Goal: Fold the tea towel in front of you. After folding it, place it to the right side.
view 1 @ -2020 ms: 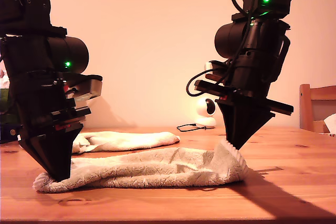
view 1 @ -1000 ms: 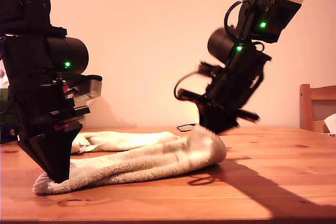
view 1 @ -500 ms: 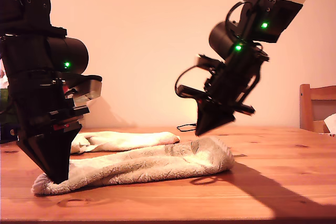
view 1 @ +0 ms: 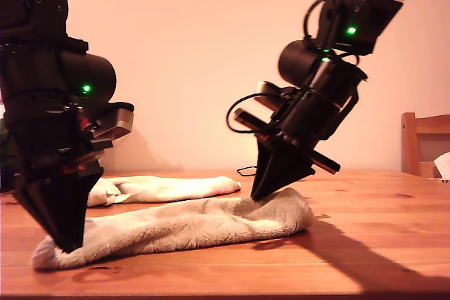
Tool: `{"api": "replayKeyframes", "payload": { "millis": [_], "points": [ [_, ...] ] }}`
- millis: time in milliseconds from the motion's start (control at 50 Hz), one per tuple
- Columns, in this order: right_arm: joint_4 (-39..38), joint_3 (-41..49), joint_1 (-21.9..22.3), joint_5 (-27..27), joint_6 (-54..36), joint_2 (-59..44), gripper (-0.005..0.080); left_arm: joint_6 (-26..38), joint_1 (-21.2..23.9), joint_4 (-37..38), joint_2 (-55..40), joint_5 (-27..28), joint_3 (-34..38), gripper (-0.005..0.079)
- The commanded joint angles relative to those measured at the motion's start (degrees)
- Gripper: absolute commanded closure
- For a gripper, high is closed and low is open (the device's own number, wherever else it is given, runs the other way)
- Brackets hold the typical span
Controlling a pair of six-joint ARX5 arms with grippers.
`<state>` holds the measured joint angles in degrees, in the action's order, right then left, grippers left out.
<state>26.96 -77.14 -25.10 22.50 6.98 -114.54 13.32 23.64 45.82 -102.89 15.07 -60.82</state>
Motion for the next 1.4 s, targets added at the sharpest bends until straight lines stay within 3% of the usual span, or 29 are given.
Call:
{"api": "replayKeyframes", "payload": {
  "millis": [0, 240, 440, 500, 640, 680, 1380],
  "points": [
    [-0.11, -0.13, -0.79, -2.10, -1.51, 0.55, 0.0763, 0.61, 0.48, 1.66, -2.32, 0.42, 2.45, 0.0761],
    [0.09, -0.09, -1.14, -5.11, -2.71, -2.54, 0.0763, 1.62, 0.48, 5.09, -2.32, 0.59, 2.45, 0.0761],
    [0.87, -0.13, -1.14, -4.55, -1.95, -2.54, 0.0750, 2.14, 0.48, 6.23, -2.32, 1.16, 2.45, 0.0761],
    [2.27, -0.22, -1.14, -3.10, -0.90, -1.95, 0.0697, 2.14, 0.48, 6.19, -2.32, 1.44, 2.45, 0.0761],
    [5.16, -0.26, -1.14, -2.25, -0.76, 0.20, 0.0434, 2.14, 0.48, 5.35, -2.32, 1.95, 2.45, 0.0761],
    [6.14, -0.37, -1.14, -2.47, -0.74, 0.63, 0.0400, 2.14, 0.48, 5.25, -2.32, 2.08, 2.45, 0.0761],
    [18.99, -7.30, -1.03, -10.95, -2.58, 1.22, 0.0341, 2.14, 0.48, 4.61, -2.32, 2.56, 2.45, 0.0761]
  ]
}}
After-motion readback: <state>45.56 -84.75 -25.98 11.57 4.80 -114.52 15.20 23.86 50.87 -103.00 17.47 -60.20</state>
